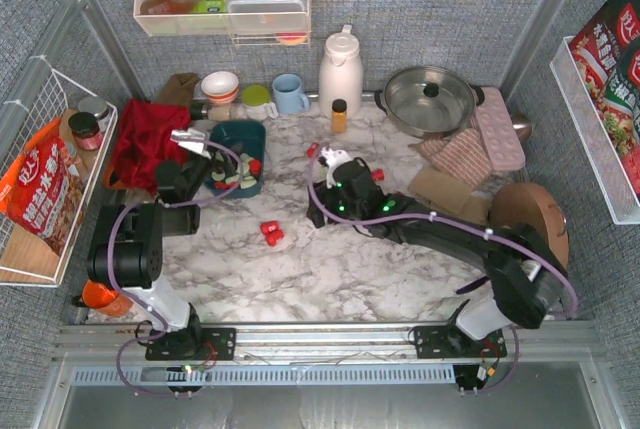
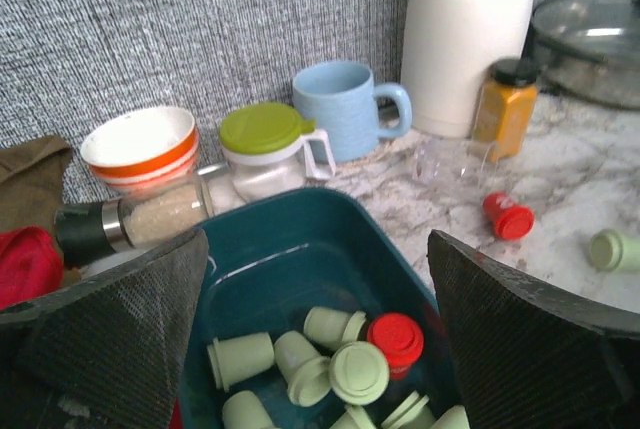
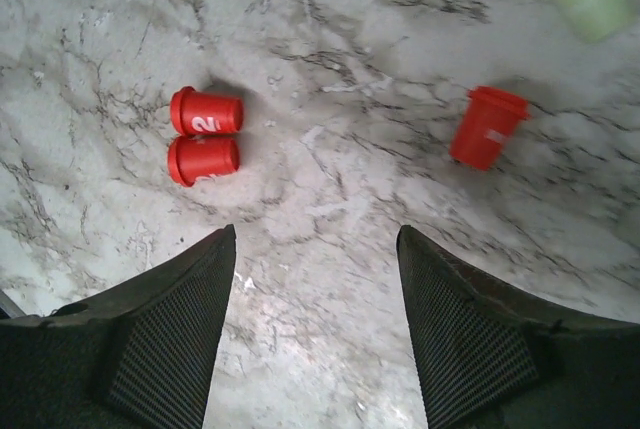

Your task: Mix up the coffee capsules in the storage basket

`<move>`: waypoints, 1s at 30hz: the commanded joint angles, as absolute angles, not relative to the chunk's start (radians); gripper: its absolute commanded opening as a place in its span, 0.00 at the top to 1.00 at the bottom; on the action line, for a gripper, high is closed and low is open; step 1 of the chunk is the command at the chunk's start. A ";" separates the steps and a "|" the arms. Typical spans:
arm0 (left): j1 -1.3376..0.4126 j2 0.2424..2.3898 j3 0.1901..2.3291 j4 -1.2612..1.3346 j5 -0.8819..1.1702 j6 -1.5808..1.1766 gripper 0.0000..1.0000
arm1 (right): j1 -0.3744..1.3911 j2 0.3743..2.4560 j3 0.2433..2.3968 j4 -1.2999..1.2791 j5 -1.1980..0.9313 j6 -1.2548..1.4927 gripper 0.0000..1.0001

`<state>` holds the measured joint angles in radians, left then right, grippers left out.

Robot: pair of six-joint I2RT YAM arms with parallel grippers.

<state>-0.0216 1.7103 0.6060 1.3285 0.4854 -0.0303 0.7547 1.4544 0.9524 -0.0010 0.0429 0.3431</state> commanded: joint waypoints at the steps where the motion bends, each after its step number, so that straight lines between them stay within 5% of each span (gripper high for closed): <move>1: -0.021 1.664 0.618 1.365 0.458 -0.138 0.01 | 0.795 1.559 1.017 0.085 -0.009 0.349 0.30; 30: -0.028 1.338 0.611 1.121 0.250 -0.253 0.01 | 0.957 2.022 1.364 -0.048 0.113 0.228 0.31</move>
<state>-0.0292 1.3491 0.6006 1.1240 0.2607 -0.2405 0.9546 2.0090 1.3540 -0.0219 0.0826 0.2371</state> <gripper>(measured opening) 0.992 0.692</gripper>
